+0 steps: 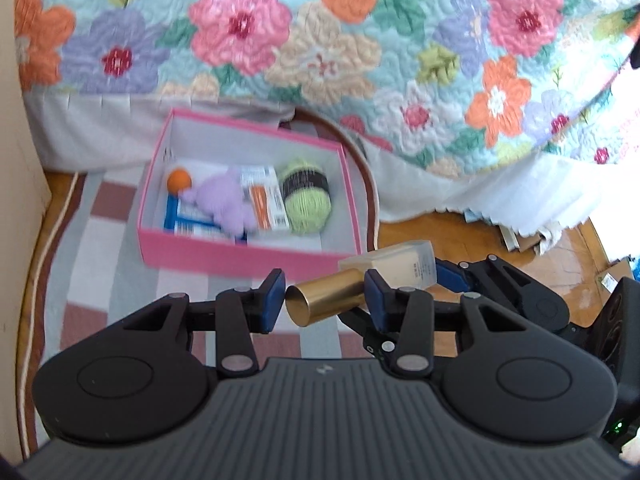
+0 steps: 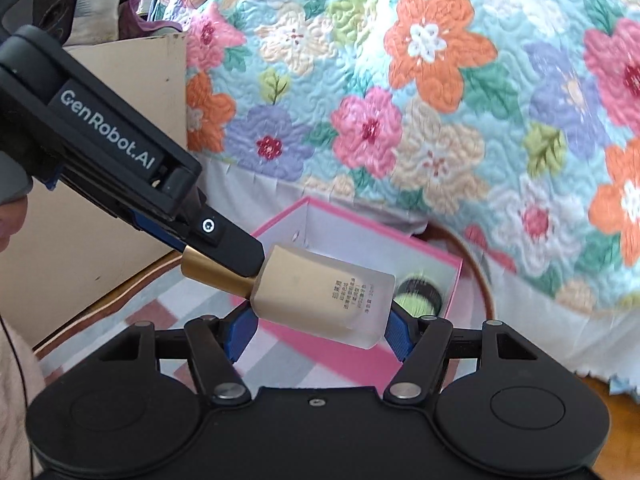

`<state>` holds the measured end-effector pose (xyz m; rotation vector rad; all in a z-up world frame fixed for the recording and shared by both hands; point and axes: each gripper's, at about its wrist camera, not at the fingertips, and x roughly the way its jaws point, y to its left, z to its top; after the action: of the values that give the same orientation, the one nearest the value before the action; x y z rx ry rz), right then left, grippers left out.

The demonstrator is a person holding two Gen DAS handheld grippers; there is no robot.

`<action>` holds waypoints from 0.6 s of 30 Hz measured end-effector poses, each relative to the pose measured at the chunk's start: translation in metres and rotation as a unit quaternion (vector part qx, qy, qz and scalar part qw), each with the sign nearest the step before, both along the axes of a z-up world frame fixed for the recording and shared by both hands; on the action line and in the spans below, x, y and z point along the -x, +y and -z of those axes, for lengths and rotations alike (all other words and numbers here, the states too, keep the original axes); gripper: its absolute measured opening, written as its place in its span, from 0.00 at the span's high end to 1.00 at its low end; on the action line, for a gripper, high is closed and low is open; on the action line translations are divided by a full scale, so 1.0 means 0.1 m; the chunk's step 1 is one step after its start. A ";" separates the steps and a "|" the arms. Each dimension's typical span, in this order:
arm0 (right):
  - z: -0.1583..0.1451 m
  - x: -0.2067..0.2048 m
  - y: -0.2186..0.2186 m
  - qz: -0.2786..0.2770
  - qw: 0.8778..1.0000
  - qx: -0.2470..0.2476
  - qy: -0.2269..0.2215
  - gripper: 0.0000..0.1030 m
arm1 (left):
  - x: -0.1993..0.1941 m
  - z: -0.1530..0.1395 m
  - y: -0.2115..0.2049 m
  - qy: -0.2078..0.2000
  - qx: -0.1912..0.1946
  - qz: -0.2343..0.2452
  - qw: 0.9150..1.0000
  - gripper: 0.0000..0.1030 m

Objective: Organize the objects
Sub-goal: 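Lift the foundation bottle with the left gripper and lower it into the box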

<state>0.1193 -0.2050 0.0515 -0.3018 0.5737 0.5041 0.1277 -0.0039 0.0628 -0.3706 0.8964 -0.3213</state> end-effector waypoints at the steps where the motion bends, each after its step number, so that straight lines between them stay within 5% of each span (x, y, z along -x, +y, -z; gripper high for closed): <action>1: -0.01 -0.07 0.03 0.000 1.000 -0.001 0.000 0.31 | -0.08 -0.02 0.01 -0.002 -0.001 -0.004 1.000 0.60; 7: 0.07 -0.67 0.14 0.003 1.000 -0.008 0.017 0.31 | -0.65 0.13 0.10 -0.018 0.003 -0.030 0.999 0.60; 18: 0.89 -1.69 0.24 0.046 0.989 -0.043 0.130 0.31 | -1.65 1.07 0.25 0.024 0.031 -0.072 0.997 0.60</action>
<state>0.2880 -0.1814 -0.0374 -0.1267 0.8136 0.4812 0.2924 0.0208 -0.0442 -0.4992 0.9025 -0.2081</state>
